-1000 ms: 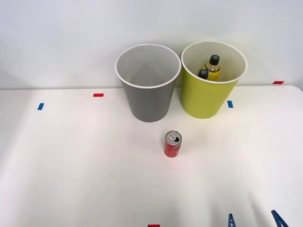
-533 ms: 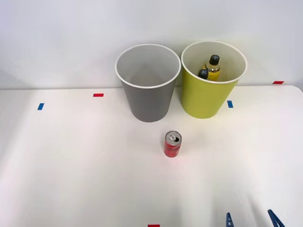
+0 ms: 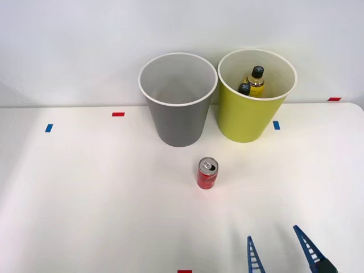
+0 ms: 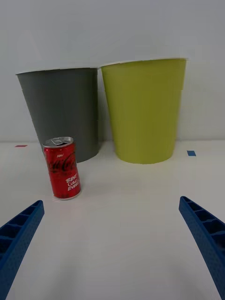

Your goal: Put cans in the gray bin, plastic bottles in the light green bin

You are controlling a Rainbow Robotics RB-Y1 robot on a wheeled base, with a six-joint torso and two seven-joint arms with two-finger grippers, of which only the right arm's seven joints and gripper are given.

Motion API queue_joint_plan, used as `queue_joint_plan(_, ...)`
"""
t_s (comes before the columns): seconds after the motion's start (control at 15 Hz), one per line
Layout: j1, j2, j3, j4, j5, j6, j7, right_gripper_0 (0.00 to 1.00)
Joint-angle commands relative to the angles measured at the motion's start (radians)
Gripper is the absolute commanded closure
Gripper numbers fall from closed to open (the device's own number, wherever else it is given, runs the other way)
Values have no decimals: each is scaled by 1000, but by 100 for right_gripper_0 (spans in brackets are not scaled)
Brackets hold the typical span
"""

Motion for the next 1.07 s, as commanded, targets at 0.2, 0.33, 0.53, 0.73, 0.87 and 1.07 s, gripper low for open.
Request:
queue_joint_plan(0.2,-139,-2,85,0,-87,139,112,0)
queue_joint_plan(0.33,-194,3,111,-1,-90,208,115,0)
queue_joint_plan(0.53,-283,16,128,0,-92,312,130,0)
queue_joint_plan(0.73,-344,43,136,0,-92,395,145,0)
queue_joint_plan(0.87,-384,66,146,45,-92,387,152,0)
queue_joint_plan(1.07,-481,128,136,226,-98,257,156,0)
